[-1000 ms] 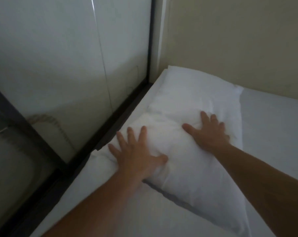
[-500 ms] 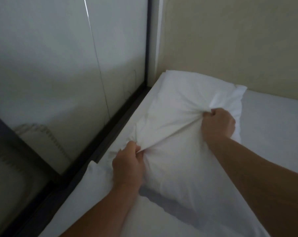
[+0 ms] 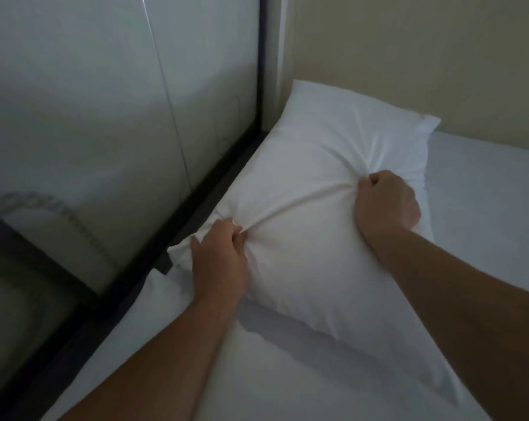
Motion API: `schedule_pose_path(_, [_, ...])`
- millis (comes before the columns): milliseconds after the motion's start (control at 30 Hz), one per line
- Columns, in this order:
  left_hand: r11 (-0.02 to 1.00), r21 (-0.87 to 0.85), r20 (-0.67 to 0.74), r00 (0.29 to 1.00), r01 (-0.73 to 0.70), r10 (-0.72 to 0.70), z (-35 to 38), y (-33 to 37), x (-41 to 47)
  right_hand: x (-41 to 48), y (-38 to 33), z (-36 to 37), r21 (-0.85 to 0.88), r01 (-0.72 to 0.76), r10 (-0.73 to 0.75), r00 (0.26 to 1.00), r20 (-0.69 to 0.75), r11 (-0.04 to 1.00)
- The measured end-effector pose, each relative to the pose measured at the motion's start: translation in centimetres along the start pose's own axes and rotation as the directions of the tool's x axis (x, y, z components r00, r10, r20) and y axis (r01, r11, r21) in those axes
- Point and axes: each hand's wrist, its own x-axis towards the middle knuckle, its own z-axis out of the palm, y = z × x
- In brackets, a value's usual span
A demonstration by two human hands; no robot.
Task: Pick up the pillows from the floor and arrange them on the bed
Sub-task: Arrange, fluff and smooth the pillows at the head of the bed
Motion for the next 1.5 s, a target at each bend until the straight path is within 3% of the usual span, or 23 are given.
schedule_pose_path(67, [0.983, 0.186, 0.002, 1.000, -0.004, 0.003, 0.4, 0.0, 0.0, 0.1, -0.7, 0.3, -0.064, 0.083, -0.082, 0.997, 0.014, 0.994])
schedule_pose_path(133, [0.959, 0.271, -0.018, 0.996, -0.084, 0.093, 0.4, 0.6, -0.6, -0.5, -1.2, 0.6, -0.115, 0.127, -0.114, 0.987, 0.113, 0.985])
schedule_pose_path(200, [0.902, 0.297, 0.109, 0.950, -0.312, 0.293, 0.7, 1.1, -1.8, -1.6, -0.6, 1.4, -0.174, 0.139, -0.089, 0.959, 0.270, 0.975])
schedule_pose_path(267, [0.829, 0.345, 0.316, 0.886, -0.440, 0.339, 1.5, 0.7, -2.7, -2.2, 0.5, 1.7, -0.178, 0.137, -0.070, 0.939, 0.337, 0.974])
schedule_pose_path(333, [0.806, 0.416, 0.404, 0.880, -0.420, 0.250, 2.1, -0.1, -2.3, -1.9, 1.1, 1.3, -0.175, 0.092, -0.032, 0.946, 0.322, 0.980])
schedule_pose_path(467, [0.766, 0.527, 0.390, 0.906, -0.368, 0.167, 2.7, -0.1, -1.1, -1.5, 1.7, -0.2, -0.222, -0.152, 0.218, 0.925, 0.311, 0.963])
schedule_pose_path(533, [0.764, 0.556, 0.360, 0.923, -0.327, 0.132, 2.8, 0.4, -1.1, -2.0, 1.7, -0.9, -0.224, -0.148, 0.215, 0.924, 0.317, 0.963])
schedule_pose_path(800, [0.705, 0.661, 0.335, 0.942, -0.256, 0.028, 0.4, 1.7, -1.8, -3.6, 0.3, -3.9, 0.064, -0.221, 0.192, 0.933, 0.306, 0.973])
schedule_pose_path(1000, [0.809, 0.475, 0.401, 0.903, -0.347, 0.152, 0.0, 2.7, -5.1, -5.8, 3.4, -2.6, -0.104, -0.059, 0.091, 0.934, 0.347, 0.993])
schedule_pose_path(1100, [0.822, 0.465, 0.435, 0.894, -0.329, 0.111, 0.6, 1.5, -5.3, -6.9, 2.7, -2.0, -0.086, 0.128, -0.101, 0.959, 0.265, 0.988])
schedule_pose_path(1167, [0.820, 0.485, 0.467, 0.883, -0.304, 0.050, 1.1, 0.7, -4.9, -7.5, 2.7, -1.1, -0.087, 0.315, -0.257, 0.881, 0.398, 0.945])
schedule_pose_path(1233, [0.845, 0.452, 0.509, 0.860, -0.284, 0.017, 1.3, 0.6, -5.0, -6.5, 3.0, -0.2, -0.077, 0.398, -0.298, 0.789, 0.536, 0.914])
schedule_pose_path(1333, [0.911, 0.346, 0.568, 0.823, -0.224, -0.014, 1.0, 0.3, -5.4, -4.2, 2.3, 0.9, -0.048, 0.489, -0.363, 0.707, 0.607, 0.871])
schedule_pose_path(1400, [0.929, 0.302, 0.605, 0.796, -0.212, -0.015, 0.9, 0.4, -5.7, -3.5, 2.2, 1.4, -0.073, 0.515, -0.358, 0.684, 0.636, 0.854])
schedule_pose_path(1500, [0.912, 0.322, 0.645, 0.764, -0.253, -0.016, -0.1, 1.2, -5.5, -4.2, 2.5, 1.1, -0.166, 0.484, -0.284, 0.722, 0.631, 0.859])
